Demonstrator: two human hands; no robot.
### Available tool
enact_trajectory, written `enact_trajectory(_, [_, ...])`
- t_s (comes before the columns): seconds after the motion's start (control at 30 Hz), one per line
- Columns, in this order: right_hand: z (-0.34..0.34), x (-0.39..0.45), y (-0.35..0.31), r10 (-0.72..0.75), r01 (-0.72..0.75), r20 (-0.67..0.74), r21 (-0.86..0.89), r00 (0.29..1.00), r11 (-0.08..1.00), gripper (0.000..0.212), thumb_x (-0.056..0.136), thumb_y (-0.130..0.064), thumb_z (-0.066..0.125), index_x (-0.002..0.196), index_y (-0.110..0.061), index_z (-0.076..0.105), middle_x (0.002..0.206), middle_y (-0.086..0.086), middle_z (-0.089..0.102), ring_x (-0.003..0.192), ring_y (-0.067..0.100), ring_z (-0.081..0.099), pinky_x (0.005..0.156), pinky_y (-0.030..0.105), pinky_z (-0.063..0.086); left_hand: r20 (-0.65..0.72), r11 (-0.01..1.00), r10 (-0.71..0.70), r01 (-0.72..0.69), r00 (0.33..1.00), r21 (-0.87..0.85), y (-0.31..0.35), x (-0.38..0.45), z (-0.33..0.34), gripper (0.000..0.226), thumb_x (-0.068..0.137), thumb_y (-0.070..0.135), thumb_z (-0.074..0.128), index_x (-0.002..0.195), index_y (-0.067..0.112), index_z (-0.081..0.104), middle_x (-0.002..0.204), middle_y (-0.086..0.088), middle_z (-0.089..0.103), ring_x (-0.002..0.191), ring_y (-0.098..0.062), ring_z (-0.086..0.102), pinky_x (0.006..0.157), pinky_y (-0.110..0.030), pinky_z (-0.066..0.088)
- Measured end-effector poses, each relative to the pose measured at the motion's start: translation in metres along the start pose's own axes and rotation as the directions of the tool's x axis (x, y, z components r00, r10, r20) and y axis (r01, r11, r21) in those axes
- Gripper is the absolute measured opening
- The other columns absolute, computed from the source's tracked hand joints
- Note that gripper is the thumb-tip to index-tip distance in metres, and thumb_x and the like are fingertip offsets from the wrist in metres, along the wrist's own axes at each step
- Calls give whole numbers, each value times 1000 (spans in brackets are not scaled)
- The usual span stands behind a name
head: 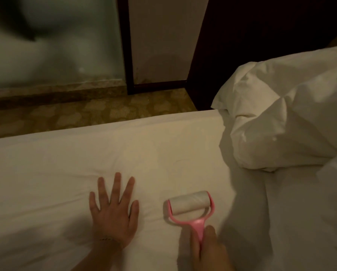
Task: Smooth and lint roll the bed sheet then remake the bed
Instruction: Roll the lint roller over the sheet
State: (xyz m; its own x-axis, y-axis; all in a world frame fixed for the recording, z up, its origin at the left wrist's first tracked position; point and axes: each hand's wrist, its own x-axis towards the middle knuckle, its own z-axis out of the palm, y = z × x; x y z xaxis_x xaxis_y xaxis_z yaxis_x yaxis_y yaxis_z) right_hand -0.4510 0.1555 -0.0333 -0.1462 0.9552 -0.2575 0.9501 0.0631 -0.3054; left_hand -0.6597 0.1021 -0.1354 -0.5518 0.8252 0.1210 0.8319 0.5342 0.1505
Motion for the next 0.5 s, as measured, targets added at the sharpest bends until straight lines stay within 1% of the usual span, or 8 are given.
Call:
enact_trajectory(0.03, [-1, 4, -1, 19, -21, 62, 18, 998, 1000, 42, 94, -62, 37, 88, -20, 39, 65, 2, 54, 75, 29, 66, 55, 33, 39, -4, 1000, 0, 0, 1000, 2, 0, 0, 0, 65, 92, 48, 33, 154, 31, 35, 165, -4, 26, 152, -41, 11, 116, -64, 14])
enact_trajectory(0.07, [-7, 17, -9, 24, -30, 143, 41, 989, 999, 41, 96, -61, 31, 93, -21, 37, 81, 4, 61, 91, 31, 66, 66, 36, 43, -7, 1000, 1, -1, 1000, 0, 0, -1, 0, 64, 92, 48, 33, 154, 31, 35, 165, -4, 26, 153, -41, 10, 116, -64, 14])
enact_trajectory(0.1, [-8, 30, -19, -7, 3, 152, 26, 988, 1000, 40, 97, -60, 28, 98, -21, 37, 93, 8, 64, 98, 33, 64, 73, 37, 45, -11, 1000, 1, -1, 1000, -3, 0, -1, 1, 64, 92, 49, 33, 154, 31, 35, 165, -4, 26, 153, -41, 10, 116, -64, 14])
enact_trajectory(0.17, [-8, 56, -35, -66, 64, 110, 20, 992, 998, 43, 99, -57, 26, 105, -17, 41, 103, 12, 63, 100, 35, 63, 76, 38, 46, -18, 1000, 0, 1, 1000, 7, -1, -2, 2, 64, 92, 48, 33, 155, 32, 34, 165, -3, 25, 153, -41, 10, 116, -64, 14])
enact_trajectory(0.27, [-12, 84, -55, -131, 127, 41, 86, 991, 988, 45, 101, -53, 28, 108, -12, 46, 104, 12, 62, 96, 35, 62, 72, 37, 44, -35, 1000, -9, 10, 999, 4, -1, -2, 5, 64, 92, 48, 33, 154, 31, 35, 165, -3, 26, 152, -41, 12, 115, -65, 15])
enact_trajectory(0.33, [-19, 91, -52, -110, 107, 16, 126, 994, 986, 43, 101, -52, 29, 106, -12, 47, 101, 11, 61, 93, 33, 62, 68, 35, 40, -48, 1000, -5, 5, 999, -5, 0, -2, 6, 64, 92, 48, 32, 154, 30, 37, 164, -4, 27, 152, -41, 12, 115, -64, 14])
enact_trajectory(0.4, [-26, 85, -36, -69, 72, -23, 151, 997, 986, 42, 101, -52, 29, 102, -13, 47, 98, 11, 62, 93, 34, 62, 68, 35, 41, -56, 1000, -8, 7, 998, -14, 1, -3, 6, 64, 93, 48, 31, 153, 28, 39, 164, -4, 28, 152, -41, 11, 115, -64, 13])
enact_trajectory(0.5, [-20, 54, 2, -42, 39, 32, 100, 999, 994, 43, 97, -59, 27, 95, -19, 43, 94, 11, 66, 93, 34, 64, 69, 37, 43, -43, 1000, -17, 17, 999, -19, 2, -2, 6, 65, 92, 50, 29, 153, 27, 40, 164, -4, 28, 152, -41, 10, 115, -64, 12])
